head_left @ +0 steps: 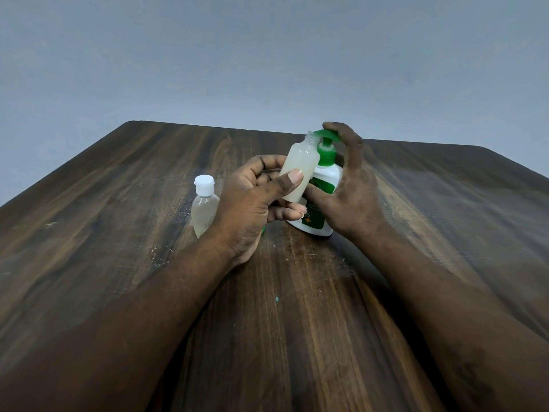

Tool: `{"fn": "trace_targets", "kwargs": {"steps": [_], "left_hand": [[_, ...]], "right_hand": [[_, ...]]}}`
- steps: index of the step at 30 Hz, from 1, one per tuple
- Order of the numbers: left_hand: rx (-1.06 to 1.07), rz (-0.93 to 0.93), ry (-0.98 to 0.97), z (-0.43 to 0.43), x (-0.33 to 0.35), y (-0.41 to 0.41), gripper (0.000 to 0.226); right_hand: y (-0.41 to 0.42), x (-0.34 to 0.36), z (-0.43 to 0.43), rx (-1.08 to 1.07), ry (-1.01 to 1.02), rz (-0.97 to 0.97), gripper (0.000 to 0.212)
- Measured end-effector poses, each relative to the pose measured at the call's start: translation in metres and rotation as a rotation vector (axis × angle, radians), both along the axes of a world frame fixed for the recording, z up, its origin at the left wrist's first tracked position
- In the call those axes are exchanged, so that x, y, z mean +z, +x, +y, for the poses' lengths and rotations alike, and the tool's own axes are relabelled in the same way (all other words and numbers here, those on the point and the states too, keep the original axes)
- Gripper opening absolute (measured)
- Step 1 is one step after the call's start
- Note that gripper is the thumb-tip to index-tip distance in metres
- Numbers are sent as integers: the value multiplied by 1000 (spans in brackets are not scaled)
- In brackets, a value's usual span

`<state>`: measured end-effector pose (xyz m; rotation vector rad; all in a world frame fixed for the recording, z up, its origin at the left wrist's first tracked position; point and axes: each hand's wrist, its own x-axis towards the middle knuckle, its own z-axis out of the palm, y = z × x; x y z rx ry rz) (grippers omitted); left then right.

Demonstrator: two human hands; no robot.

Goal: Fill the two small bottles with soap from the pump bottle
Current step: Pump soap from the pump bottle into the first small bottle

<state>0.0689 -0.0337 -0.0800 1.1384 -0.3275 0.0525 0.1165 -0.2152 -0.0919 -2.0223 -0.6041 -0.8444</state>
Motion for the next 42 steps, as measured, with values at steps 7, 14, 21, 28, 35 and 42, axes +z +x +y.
{"fn": "trace_targets", "kwargs": {"steps": [7, 14, 21, 28, 35, 42], "left_hand": [[1, 4, -18, 1, 1, 0, 41], [2, 11, -10, -1, 1, -1, 41], [4, 12, -19, 0, 0, 1, 41], [5, 11, -10, -1, 0, 0, 44], [5, 7, -22, -1, 0, 2, 44], [3, 5, -10, -1, -1, 2, 45]], "right_hand": [[-4, 4, 2, 11, 2, -8, 97], [-4, 3, 3, 0, 8, -17, 90], [-4, 5, 3, 6, -2, -13, 96], [-5, 4, 3, -24, -3, -20, 90], [-2, 3, 3, -9, -2, -8, 97], [-4, 3, 3, -8, 4, -19, 92]]}}
